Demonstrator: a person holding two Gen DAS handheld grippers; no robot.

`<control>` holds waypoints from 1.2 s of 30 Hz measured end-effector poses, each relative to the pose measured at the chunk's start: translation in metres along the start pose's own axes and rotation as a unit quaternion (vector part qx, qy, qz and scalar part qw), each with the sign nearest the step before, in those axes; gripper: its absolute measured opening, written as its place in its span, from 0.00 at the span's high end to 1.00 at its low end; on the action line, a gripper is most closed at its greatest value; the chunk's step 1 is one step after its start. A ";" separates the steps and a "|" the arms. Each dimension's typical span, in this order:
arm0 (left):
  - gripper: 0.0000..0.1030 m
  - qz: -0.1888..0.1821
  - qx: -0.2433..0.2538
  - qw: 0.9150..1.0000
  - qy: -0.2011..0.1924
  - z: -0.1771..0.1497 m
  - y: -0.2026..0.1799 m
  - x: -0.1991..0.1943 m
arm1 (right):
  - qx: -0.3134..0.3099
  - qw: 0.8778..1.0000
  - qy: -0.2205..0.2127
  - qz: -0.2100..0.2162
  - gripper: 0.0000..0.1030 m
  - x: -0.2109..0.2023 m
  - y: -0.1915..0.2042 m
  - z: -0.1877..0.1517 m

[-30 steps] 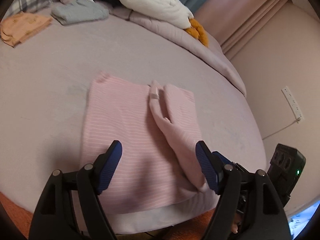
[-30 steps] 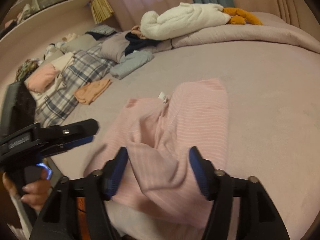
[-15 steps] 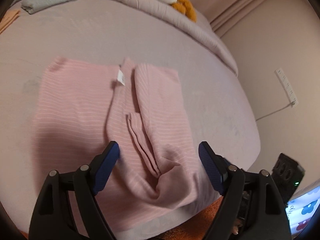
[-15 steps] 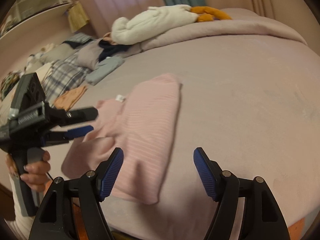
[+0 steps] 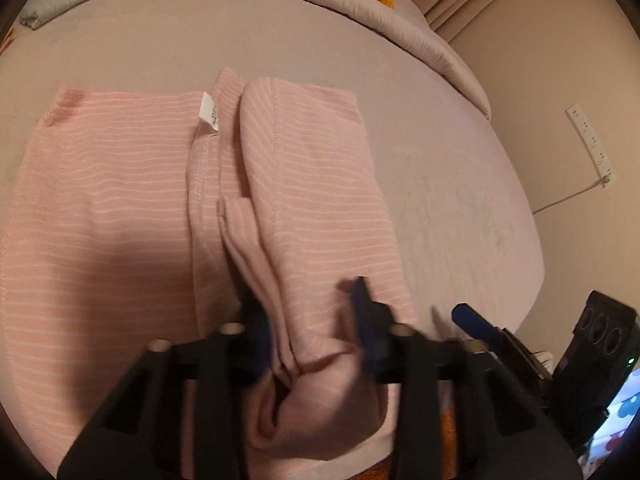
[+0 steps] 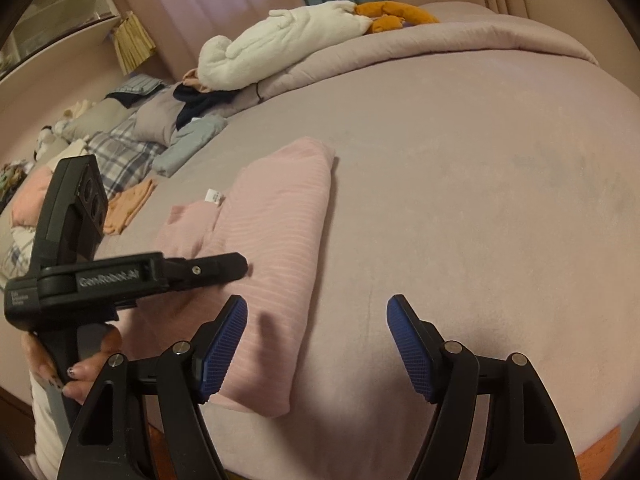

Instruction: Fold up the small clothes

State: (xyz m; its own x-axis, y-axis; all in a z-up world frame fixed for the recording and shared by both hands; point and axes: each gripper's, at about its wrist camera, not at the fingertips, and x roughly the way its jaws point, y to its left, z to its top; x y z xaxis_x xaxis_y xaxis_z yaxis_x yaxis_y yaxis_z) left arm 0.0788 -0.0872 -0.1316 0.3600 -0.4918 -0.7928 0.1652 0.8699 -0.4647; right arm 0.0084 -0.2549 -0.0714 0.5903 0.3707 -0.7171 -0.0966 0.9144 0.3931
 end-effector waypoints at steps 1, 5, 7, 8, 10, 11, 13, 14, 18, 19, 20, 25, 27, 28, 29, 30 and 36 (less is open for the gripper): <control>0.81 0.007 0.004 1.000 -0.002 0.000 0.000 -0.001 | 0.002 1.000 0.001 0.000 0.30 0.000 0.000 -0.001; 0.86 0.016 0.009 1.000 -0.021 -0.004 0.003 -0.014 | 0.001 1.000 0.005 0.001 0.30 0.000 -0.001 -0.002; 0.87 0.027 0.011 0.999 -0.035 -0.005 0.004 -0.024 | -0.003 1.000 0.004 0.000 0.30 0.000 -0.001 0.000; 0.87 0.034 0.013 0.998 -0.043 -0.006 0.005 -0.030 | -0.005 1.000 0.003 0.000 0.30 -0.001 0.000 0.001; 0.87 0.040 0.015 0.997 -0.058 -0.006 0.008 -0.043 | -0.008 1.000 0.001 0.002 0.30 -0.001 0.002 0.004; 0.87 0.043 0.016 0.997 -0.064 -0.006 0.010 -0.051 | -0.010 1.000 0.000 0.004 0.30 -0.001 0.004 0.005; 0.87 0.054 0.015 0.996 -0.073 -0.007 0.016 -0.060 | -0.016 1.000 -0.001 0.007 0.30 -0.001 0.008 0.006; 0.87 0.061 0.013 0.995 -0.078 -0.007 0.019 -0.065 | -0.018 1.000 -0.001 0.008 0.30 0.000 0.010 0.006; 0.88 0.077 -0.002 0.993 -0.092 -0.011 0.036 -0.083 | -0.027 0.999 0.001 0.017 0.30 0.005 0.018 0.007; 0.88 0.078 -0.007 0.992 -0.094 -0.013 0.039 -0.087 | -0.029 0.999 0.002 0.019 0.30 0.006 0.020 0.007; 0.88 0.078 -0.010 0.992 -0.097 -0.015 0.042 -0.092 | -0.032 0.999 0.004 0.021 0.30 0.007 0.023 0.007; 0.89 0.085 -0.021 0.990 -0.110 -0.030 0.056 -0.111 | -0.045 0.999 0.012 0.028 0.30 0.011 0.032 0.007; 0.89 0.080 -0.035 0.989 -0.115 -0.033 0.060 -0.115 | -0.049 0.998 0.013 0.032 0.30 0.012 0.035 0.007; 0.89 0.081 -0.040 0.989 -0.117 -0.035 0.061 -0.117 | -0.050 0.998 0.013 0.033 0.30 0.012 0.036 0.007; 0.89 0.083 -0.043 0.988 -0.119 -0.037 0.064 -0.119 | -0.052 0.998 0.013 0.034 0.30 0.012 0.037 0.008; 0.90 0.082 -0.045 0.988 -0.120 -0.039 0.065 -0.122 | -0.053 0.998 0.012 0.035 0.30 0.012 0.038 0.008; 0.90 0.086 -0.046 0.987 -0.128 -0.045 0.065 -0.129 | -0.060 0.997 0.014 0.036 0.30 0.013 0.042 0.008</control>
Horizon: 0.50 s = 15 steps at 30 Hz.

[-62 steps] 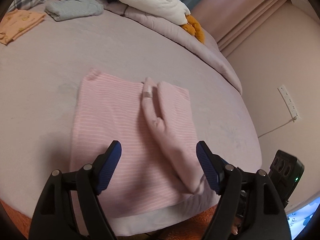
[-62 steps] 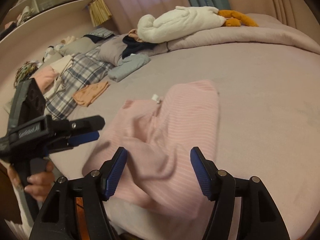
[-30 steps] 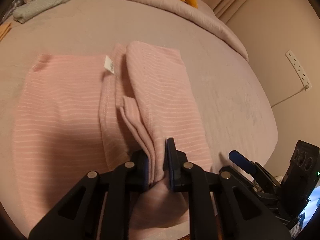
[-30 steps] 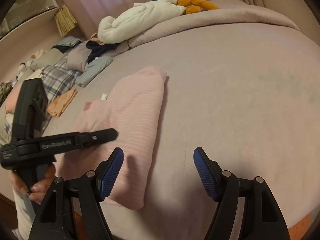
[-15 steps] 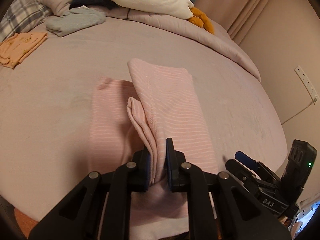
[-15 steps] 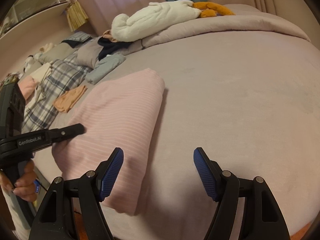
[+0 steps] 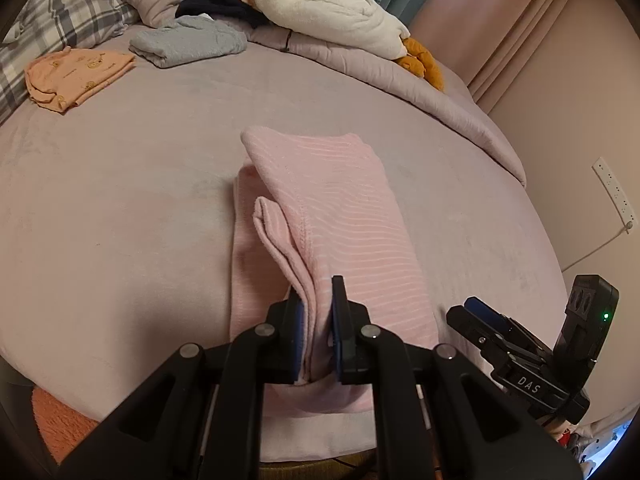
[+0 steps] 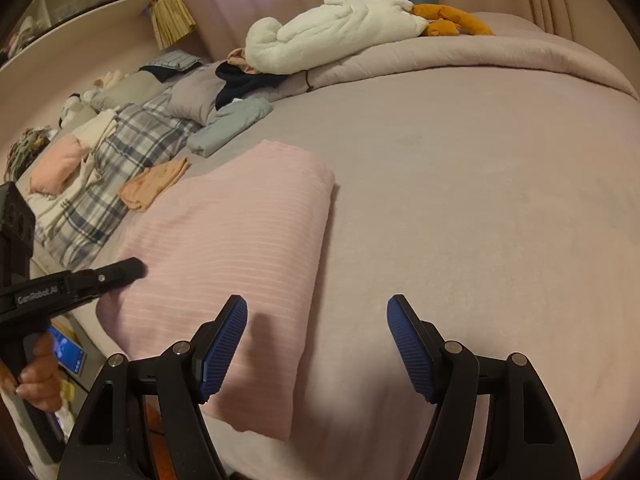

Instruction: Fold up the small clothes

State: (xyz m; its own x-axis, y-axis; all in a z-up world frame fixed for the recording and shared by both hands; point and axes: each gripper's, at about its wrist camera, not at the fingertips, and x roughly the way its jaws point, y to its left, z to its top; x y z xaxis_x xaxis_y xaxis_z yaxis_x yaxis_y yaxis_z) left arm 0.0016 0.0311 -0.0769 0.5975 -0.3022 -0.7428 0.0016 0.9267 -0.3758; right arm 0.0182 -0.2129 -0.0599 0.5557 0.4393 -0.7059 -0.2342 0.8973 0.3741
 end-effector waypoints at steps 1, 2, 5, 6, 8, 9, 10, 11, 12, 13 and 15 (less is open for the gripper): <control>0.90 0.003 -0.002 1.000 -0.001 -0.001 0.001 -0.001 | 0.000 1.000 0.001 0.001 0.30 0.000 0.000 0.000; 0.90 0.006 -0.011 1.000 -0.005 -0.002 0.004 -0.002 | 0.001 1.000 0.001 0.002 0.30 0.001 0.000 0.000; 0.90 0.002 -0.021 1.000 -0.001 -0.004 0.010 -0.004 | 0.000 1.000 0.002 0.003 0.30 0.001 0.001 0.000; 0.90 0.002 -0.023 1.000 -0.002 -0.005 0.011 -0.005 | -0.001 1.000 0.003 0.002 0.30 0.002 0.001 0.001; 0.90 0.006 -0.028 1.000 -0.005 -0.006 0.013 -0.008 | -0.001 1.000 0.004 0.002 0.30 0.002 0.002 0.001; 0.90 0.008 -0.027 1.000 -0.006 -0.006 0.013 -0.010 | -0.001 1.000 0.005 0.003 0.30 0.002 0.002 0.001; 0.90 0.009 -0.025 1.000 -0.008 -0.006 0.013 -0.011 | -0.001 1.000 0.005 0.004 0.30 0.002 0.002 0.001; 0.90 0.011 -0.023 1.000 -0.009 -0.007 0.013 -0.012 | 0.000 1.000 0.004 0.004 0.30 0.003 0.003 0.001; 0.90 0.012 -0.023 1.000 -0.006 -0.007 0.014 -0.011 | 0.000 1.000 0.004 0.005 0.30 0.003 0.003 0.001; 0.90 0.014 -0.023 1.000 -0.003 -0.008 0.015 -0.009 | -0.001 1.000 0.005 0.005 0.30 0.003 0.004 0.001; 0.89 0.022 -0.026 0.999 0.007 -0.011 0.018 -0.002 | -0.001 1.000 0.005 0.006 0.30 0.004 0.005 0.001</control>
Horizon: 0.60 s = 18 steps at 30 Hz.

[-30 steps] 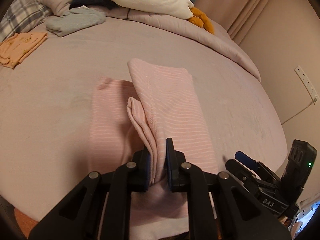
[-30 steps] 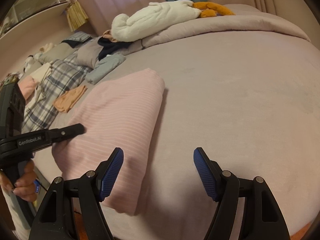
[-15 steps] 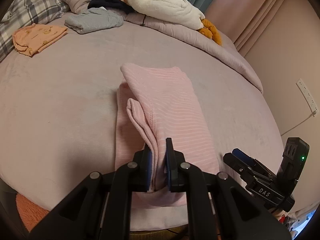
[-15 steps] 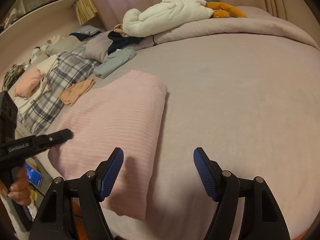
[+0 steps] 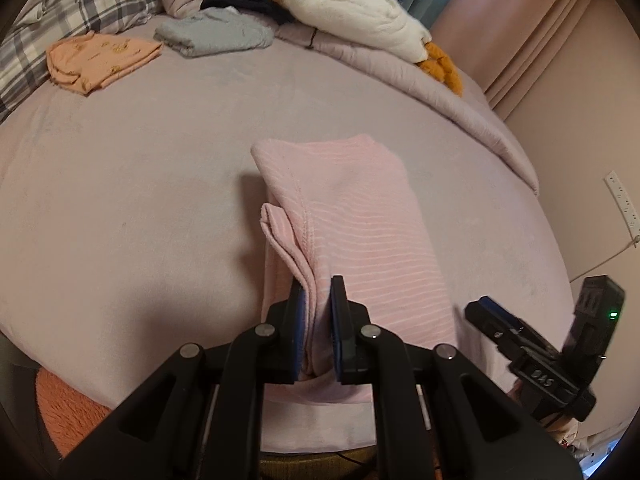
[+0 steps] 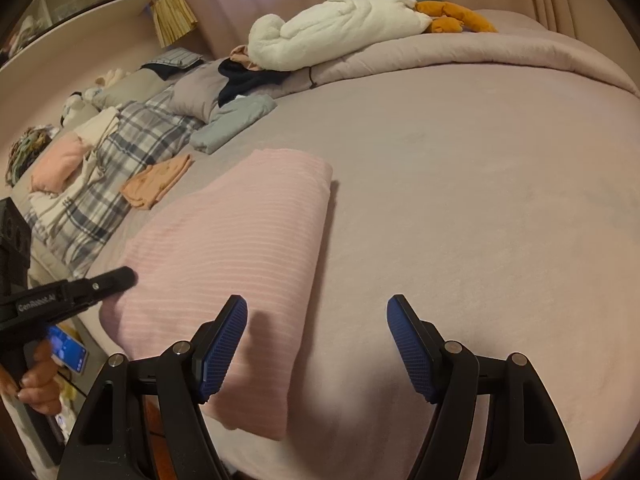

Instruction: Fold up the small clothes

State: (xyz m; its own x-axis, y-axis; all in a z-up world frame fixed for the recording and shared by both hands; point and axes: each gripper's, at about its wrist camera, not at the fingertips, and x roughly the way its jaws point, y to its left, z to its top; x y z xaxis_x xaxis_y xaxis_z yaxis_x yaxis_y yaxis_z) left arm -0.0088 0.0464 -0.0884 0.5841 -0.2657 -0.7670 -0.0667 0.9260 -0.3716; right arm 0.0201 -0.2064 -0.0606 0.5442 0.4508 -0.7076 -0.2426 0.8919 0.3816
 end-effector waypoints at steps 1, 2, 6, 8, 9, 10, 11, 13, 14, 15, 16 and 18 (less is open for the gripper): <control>0.89 0.004 -0.002 1.000 0.004 -0.002 0.002 0.003 | -0.001 1.000 0.001 0.001 0.30 0.001 0.000 0.000; 0.89 0.008 -0.005 1.000 0.009 -0.003 0.005 0.007 | -0.002 1.000 0.002 0.001 0.30 0.001 0.001 0.000; 0.89 0.012 -0.028 0.999 0.025 -0.009 0.019 0.019 | -0.007 1.000 0.007 -0.002 0.30 0.004 0.003 -0.003; 0.88 0.012 -0.031 0.999 0.028 -0.011 0.021 0.021 | -0.007 1.000 0.010 -0.002 0.30 0.005 0.003 -0.003; 0.88 0.013 -0.031 0.999 0.030 -0.011 0.022 0.021 | -0.006 1.000 0.011 -0.002 0.30 0.005 0.003 -0.003; 0.88 0.013 -0.031 0.999 0.031 -0.012 0.022 0.022 | -0.006 1.000 0.011 -0.003 0.30 0.005 0.003 -0.003; 0.88 0.014 -0.031 0.999 0.031 -0.012 0.022 0.023 | -0.005 1.000 0.011 -0.003 0.30 0.006 0.002 -0.002; 0.87 0.017 -0.030 0.999 0.034 -0.012 0.022 0.025 | -0.003 1.000 0.012 -0.003 0.30 0.006 0.002 -0.002; 0.87 0.018 -0.030 0.999 0.035 -0.012 0.022 0.026 | -0.002 1.000 0.012 -0.003 0.30 0.006 0.002 -0.002; 0.86 0.019 -0.029 0.999 0.036 -0.012 0.022 0.026 | -0.001 1.000 0.012 -0.002 0.30 0.007 0.002 -0.003; 0.86 0.021 -0.030 0.999 0.037 -0.013 0.022 0.027 | -0.001 1.000 0.013 -0.001 0.30 0.007 0.002 -0.003; 0.85 0.022 -0.030 0.999 0.038 -0.011 0.023 0.029 | -0.002 1.000 0.015 -0.002 0.30 0.008 0.003 -0.004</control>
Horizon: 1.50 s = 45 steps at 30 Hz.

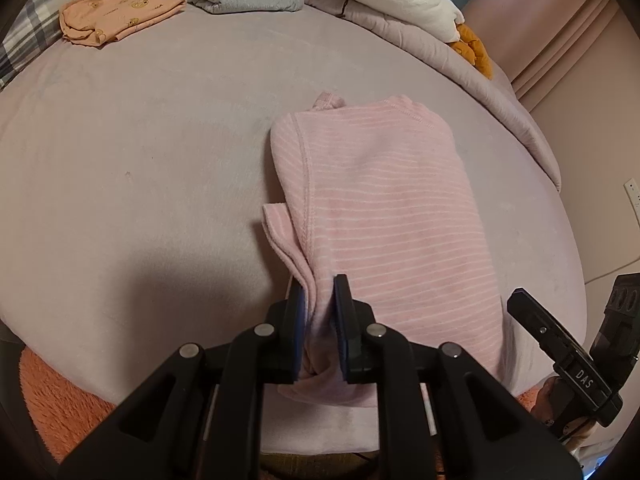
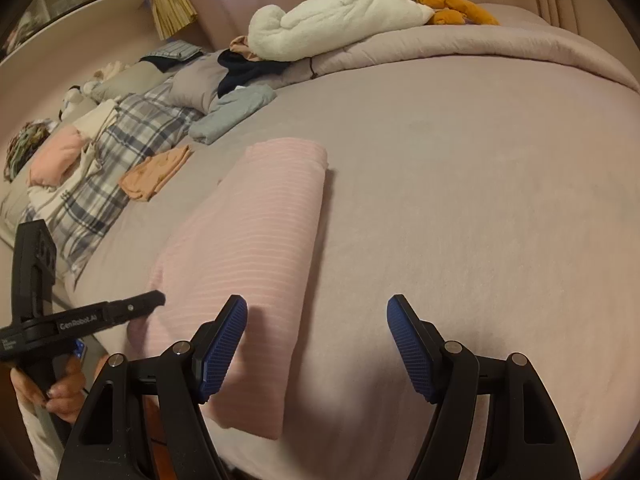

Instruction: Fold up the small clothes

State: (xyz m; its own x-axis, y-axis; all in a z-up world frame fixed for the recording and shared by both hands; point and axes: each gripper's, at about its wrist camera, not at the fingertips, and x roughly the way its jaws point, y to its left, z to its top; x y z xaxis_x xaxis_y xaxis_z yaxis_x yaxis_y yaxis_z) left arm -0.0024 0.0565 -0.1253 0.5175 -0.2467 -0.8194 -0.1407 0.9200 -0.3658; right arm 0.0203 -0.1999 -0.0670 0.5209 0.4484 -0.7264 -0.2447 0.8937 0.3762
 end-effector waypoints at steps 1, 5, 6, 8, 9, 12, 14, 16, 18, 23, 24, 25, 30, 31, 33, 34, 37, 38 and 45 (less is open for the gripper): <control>0.84 0.000 -0.001 1.000 0.001 0.000 0.001 0.001 | -0.001 1.000 0.001 0.000 0.30 0.001 0.001 -0.001; 0.83 0.004 -0.002 1.000 0.001 0.000 0.001 0.004 | 0.000 1.000 0.005 0.001 0.30 0.002 -0.001 -0.001; 0.82 0.006 0.000 1.000 0.000 -0.001 0.000 0.005 | 0.001 1.000 0.005 0.001 0.30 0.002 -0.001 -0.001; 0.81 0.009 0.003 1.000 -0.001 -0.002 0.000 0.005 | 0.002 1.000 0.005 0.001 0.30 0.003 -0.002 -0.001; 0.80 0.010 0.003 1.000 0.000 -0.002 0.001 0.006 | 0.002 1.000 0.006 0.002 0.30 0.003 -0.002 -0.001; 0.75 0.012 -0.005 1.000 0.003 -0.002 0.004 0.009 | 0.003 1.000 0.006 0.003 0.30 0.003 -0.002 -0.001; 0.75 0.011 -0.010 1.000 0.004 -0.002 0.004 0.011 | 0.005 1.000 0.006 0.005 0.30 0.003 -0.002 -0.002; 0.71 0.011 -0.013 1.000 0.003 -0.002 0.005 0.012 | 0.006 1.000 0.008 0.007 0.30 0.004 -0.002 -0.003; 0.67 0.014 -0.015 1.000 0.001 -0.002 0.006 0.013 | 0.007 1.000 0.009 0.007 0.30 0.005 -0.003 -0.003; 0.62 0.008 -0.025 1.000 0.002 -0.002 0.012 0.012 | 0.008 1.000 0.010 0.006 0.29 0.005 -0.002 -0.003; 0.60 0.007 -0.026 1.000 0.003 -0.002 0.013 0.012 | 0.008 1.000 0.010 0.007 0.29 0.005 -0.003 -0.003; 0.58 0.008 -0.026 1.000 0.002 -0.002 0.013 0.011 | 0.008 1.000 0.011 0.006 0.29 0.005 -0.003 -0.003; 0.49 0.013 -0.028 1.000 -0.003 -0.002 0.014 0.004 | 0.006 1.000 0.011 0.002 0.29 0.007 -0.002 -0.002; 0.46 0.012 -0.027 1.000 -0.007 -0.001 0.015 0.001 | 0.005 1.000 0.011 0.000 0.29 0.006 -0.001 -0.001; 0.41 0.007 -0.024 1.000 -0.018 0.001 0.017 -0.009 | 0.005 1.000 0.011 -0.002 0.28 0.006 -0.001 -0.001; 0.35 0.005 -0.023 0.999 -0.023 0.001 0.019 -0.013 | 0.005 1.000 0.010 -0.003 0.24 0.005 0.000 0.000; 0.16 -0.004 -0.016 0.999 -0.037 0.003 0.021 -0.021 | 0.008 1.000 0.005 -0.002 0.19 0.004 -0.001 0.002; 0.14 -0.006 -0.014 0.999 -0.040 0.003 0.021 -0.021 | 0.009 1.000 0.002 0.001 0.18 0.004 -0.001 0.002; 0.08 -0.017 0.007 1.000 -0.023 0.002 0.012 -0.002 | 0.019 0.999 0.010 0.029 0.12 0.012 0.002 0.009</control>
State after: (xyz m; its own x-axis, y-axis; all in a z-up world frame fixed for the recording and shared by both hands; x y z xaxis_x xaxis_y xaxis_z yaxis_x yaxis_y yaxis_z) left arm -0.0035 0.0690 -0.1274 0.5603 -0.2629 -0.7854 -0.1109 0.9159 -0.3857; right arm 0.0335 -0.1924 -0.0699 0.4896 0.4992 -0.7149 -0.2418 0.8655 0.4388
